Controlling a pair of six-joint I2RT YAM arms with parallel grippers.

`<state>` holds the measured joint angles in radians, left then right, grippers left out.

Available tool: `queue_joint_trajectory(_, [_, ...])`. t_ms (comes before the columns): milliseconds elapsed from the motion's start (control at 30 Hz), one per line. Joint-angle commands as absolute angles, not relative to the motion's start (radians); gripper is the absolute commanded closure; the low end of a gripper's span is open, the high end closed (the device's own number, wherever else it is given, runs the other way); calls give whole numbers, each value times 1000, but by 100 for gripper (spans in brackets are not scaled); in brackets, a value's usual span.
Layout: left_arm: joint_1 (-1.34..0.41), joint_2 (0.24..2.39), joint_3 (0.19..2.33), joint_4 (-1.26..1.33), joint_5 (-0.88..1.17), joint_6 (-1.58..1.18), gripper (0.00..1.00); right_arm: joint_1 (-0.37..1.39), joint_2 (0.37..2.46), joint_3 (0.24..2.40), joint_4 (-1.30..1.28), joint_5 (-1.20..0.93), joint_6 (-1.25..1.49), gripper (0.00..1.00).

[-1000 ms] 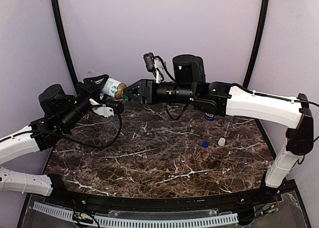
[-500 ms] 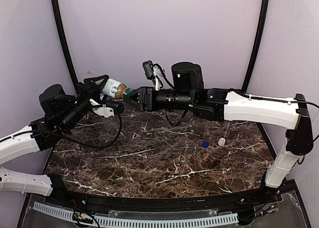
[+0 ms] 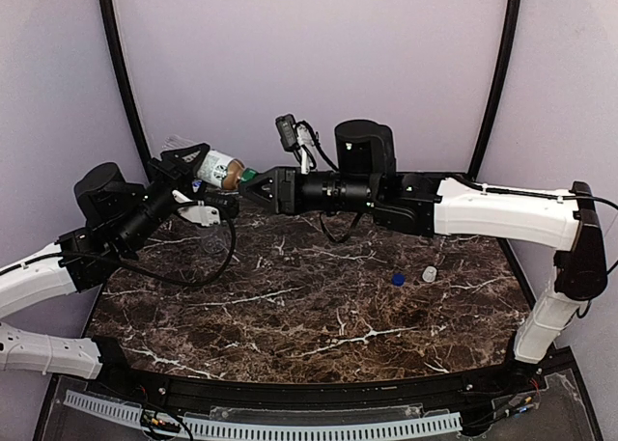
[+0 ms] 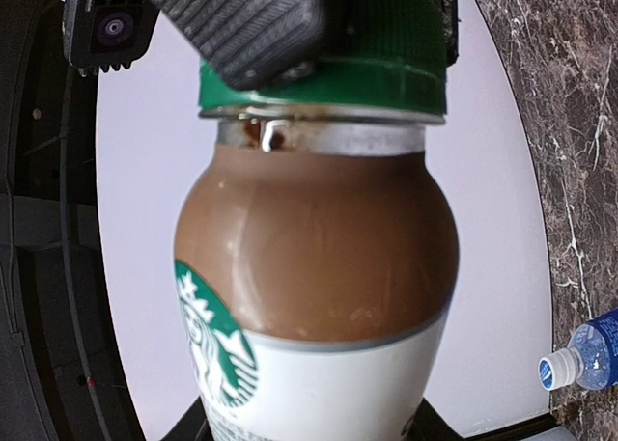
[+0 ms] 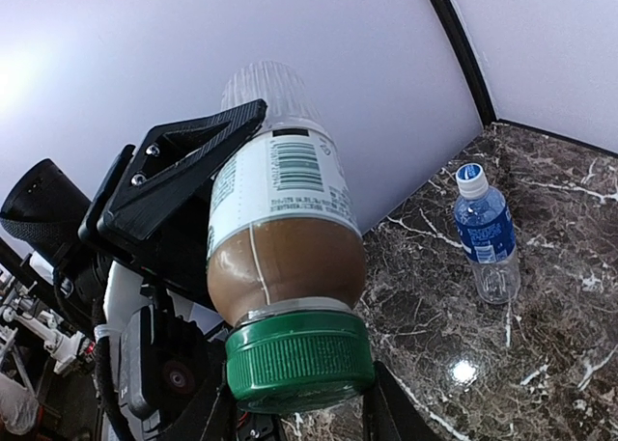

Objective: Unscrew the bottle caps

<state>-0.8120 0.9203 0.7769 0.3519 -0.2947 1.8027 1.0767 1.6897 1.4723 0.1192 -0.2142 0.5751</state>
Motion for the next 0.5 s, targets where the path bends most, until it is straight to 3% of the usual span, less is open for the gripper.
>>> queue_joint_trajectory(0, [-818, 896, 767, 373, -270, 1795, 75, 1070, 1668, 1464, 183, -233, 549, 75])
queue_joint_trajectory(100, [-819, 886, 755, 362, -257, 1793, 76, 1069, 1669, 1462, 182, -235, 527, 95])
queue_joint_trajectory(167, [-819, 871, 741, 345, -241, 1791, 77, 1070, 1667, 1458, 180, -223, 511, 99])
queue_joint_trajectory(367, [-836, 849, 681, 353, -195, 1805, 79, 1082, 1655, 1442, 156, -152, 390, 100])
queue_joint_trajectory(467, [-841, 842, 719, 273, -194, 1729, 79, 1123, 1629, 1397, 181, -41, 166, 100])
